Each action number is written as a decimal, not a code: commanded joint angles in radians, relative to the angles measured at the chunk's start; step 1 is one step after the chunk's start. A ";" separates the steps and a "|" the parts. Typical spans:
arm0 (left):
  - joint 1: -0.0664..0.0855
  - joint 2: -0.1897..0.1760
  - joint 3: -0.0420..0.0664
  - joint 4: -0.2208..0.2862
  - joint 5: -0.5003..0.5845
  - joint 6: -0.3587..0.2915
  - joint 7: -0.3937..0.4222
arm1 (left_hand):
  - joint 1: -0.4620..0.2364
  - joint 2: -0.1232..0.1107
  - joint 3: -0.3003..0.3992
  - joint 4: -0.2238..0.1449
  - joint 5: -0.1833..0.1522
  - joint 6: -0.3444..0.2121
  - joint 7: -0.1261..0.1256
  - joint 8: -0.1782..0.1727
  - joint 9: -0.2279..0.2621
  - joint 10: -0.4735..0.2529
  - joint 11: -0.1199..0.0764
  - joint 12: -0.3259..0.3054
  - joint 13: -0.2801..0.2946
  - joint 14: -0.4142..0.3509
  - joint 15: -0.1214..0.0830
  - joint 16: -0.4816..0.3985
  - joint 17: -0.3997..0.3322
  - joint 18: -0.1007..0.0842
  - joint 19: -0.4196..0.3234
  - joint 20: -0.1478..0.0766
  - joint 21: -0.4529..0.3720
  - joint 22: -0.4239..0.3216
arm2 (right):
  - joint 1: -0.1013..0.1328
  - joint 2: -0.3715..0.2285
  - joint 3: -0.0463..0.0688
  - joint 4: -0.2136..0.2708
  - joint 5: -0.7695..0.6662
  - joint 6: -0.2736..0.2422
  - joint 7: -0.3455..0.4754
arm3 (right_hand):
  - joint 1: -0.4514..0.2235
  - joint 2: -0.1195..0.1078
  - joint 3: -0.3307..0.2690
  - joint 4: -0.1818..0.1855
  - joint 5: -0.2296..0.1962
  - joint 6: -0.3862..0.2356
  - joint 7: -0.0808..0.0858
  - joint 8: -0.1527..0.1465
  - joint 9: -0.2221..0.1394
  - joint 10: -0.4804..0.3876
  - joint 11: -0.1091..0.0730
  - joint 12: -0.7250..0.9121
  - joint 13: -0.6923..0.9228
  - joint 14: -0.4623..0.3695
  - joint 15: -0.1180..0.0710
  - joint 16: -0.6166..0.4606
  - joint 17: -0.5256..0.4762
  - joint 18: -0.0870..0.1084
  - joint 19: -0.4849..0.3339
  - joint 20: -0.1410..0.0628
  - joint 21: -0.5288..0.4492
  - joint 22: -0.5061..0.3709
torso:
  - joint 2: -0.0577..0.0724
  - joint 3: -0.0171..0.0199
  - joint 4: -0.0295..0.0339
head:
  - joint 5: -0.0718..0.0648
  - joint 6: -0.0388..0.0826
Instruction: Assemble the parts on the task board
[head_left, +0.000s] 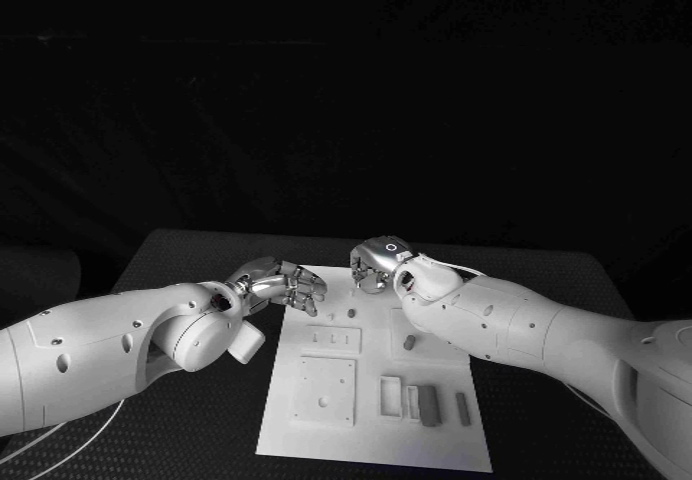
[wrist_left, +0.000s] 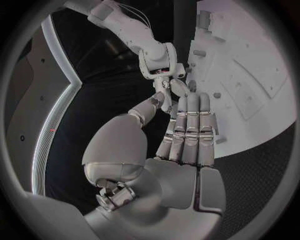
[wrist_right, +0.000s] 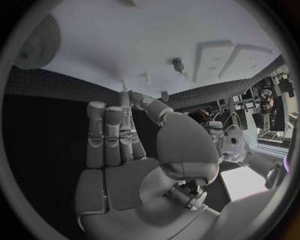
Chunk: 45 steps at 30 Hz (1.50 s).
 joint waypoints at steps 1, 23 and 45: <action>0.002 0.001 0.001 0.001 -0.003 0.002 0.006 | -0.008 0.000 0.001 0.005 -0.004 -0.008 -0.002 -0.003 0.001 -0.007 0.000 -0.005 0.002 0.001 0.003 -0.005 0.002 -0.001 -0.007 0.003 -0.005 0.001 | -0.001 0.003 0.000 -0.002 0.034 0.026 0.030 | -0.004 0.000 0.002 0.005 0.003 0.015 -0.021 -0.010 0.058 -0.016 0.004 -0.012 0.000 -0.006 0.004 0.007 -0.002 0.068 -0.009 0.000 0.001 0.021 | 0.001 0.0001 -0.0006 | 0.001 -0.002; 0.003 0.000 0.001 0.000 -0.003 0.002 0.006 | -0.009 -0.001 0.001 0.006 -0.004 -0.008 -0.002 -0.004 0.002 -0.007 0.000 -0.006 0.003 0.001 0.003 -0.007 0.004 -0.001 -0.006 0.003 -0.005 0.002 | -0.001 0.004 0.000 -0.012 0.052 0.038 0.012 | 0.003 -0.032 0.001 0.024 0.002 -0.063 0.013 -0.056 0.051 -0.089 0.035 -0.062 0.005 -0.033 0.034 0.023 -0.017 0.068 -0.031 0.007 -0.002 0.020 | 0.002 -0.0001 -0.0005 | 0.000 -0.003; 0.004 -0.002 0.001 -0.001 -0.003 0.003 0.005 | -0.009 -0.001 0.001 0.006 -0.003 -0.008 -0.002 -0.004 0.003 -0.007 0.000 -0.007 0.004 0.002 0.003 -0.009 0.006 -0.001 -0.007 0.003 -0.006 0.003 | -0.001 0.003 0.000 -0.011 0.044 0.028 -0.036 | -0.003 -0.038 -0.004 0.036 0.002 -0.063 0.014 -0.056 0.054 -0.091 0.037 -0.064 0.010 -0.034 0.036 0.029 -0.020 0.068 -0.031 0.009 0.000 0.021 | 0.003 -0.0002 -0.0006 | -0.006 -0.006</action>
